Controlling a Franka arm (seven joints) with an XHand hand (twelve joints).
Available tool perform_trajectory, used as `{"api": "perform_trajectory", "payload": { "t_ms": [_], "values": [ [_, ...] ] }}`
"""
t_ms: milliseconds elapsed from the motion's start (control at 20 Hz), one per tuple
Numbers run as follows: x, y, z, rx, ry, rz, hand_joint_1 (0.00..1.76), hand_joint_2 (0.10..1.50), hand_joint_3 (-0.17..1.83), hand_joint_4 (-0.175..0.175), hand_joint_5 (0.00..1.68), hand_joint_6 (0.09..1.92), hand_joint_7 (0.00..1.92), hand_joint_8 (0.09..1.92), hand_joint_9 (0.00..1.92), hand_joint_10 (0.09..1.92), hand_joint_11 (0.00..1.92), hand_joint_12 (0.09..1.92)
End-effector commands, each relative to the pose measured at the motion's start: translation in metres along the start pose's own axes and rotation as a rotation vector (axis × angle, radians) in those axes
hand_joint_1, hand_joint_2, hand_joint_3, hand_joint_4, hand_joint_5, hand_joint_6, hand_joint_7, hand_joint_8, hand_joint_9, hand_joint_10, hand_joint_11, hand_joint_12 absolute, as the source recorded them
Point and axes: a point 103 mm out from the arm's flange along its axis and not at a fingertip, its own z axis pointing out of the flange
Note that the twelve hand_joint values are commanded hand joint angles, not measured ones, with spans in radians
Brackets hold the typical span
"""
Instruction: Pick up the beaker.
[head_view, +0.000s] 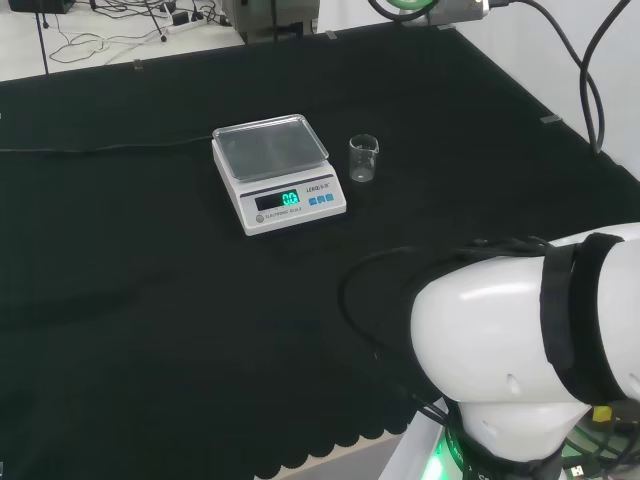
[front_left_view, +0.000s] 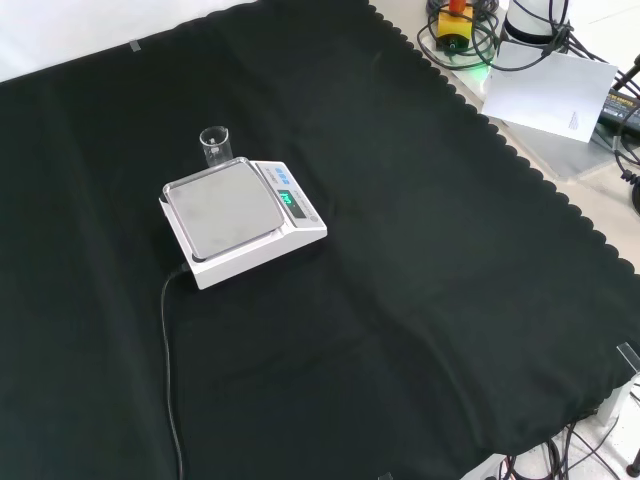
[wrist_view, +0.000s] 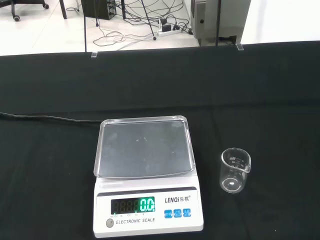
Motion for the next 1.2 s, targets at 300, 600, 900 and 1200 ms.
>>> {"api": "perform_trajectory", "payload": {
  "t_ms": [300, 600, 900, 1200],
  "values": [
    [-0.005, 0.050, 0.037, 0.033, -0.063, 0.000, 0.58, 0.98, 0.11, -0.002, 0.39, 0.09, 0.16, 0.59, 0.23, 0.79, 0.00, 1.23],
    [-0.021, 0.097, 0.068, 0.096, -0.022, -0.012, 0.58, 0.98, 0.11, -0.004, 0.40, 0.09, 0.17, 0.59, 0.23, 0.78, 0.00, 1.23],
    [-0.031, 0.133, 0.096, 0.160, 0.039, -0.028, 0.59, 0.98, 0.12, -0.009, 0.41, 0.09, 0.18, 0.59, 0.24, 0.78, 0.00, 1.22],
    [-0.035, 0.154, 0.134, 0.179, 0.003, -0.027, 0.60, 0.98, 0.12, -0.012, 0.42, 0.09, 0.19, 0.59, 0.25, 0.78, 0.00, 1.22]
  ]
}}
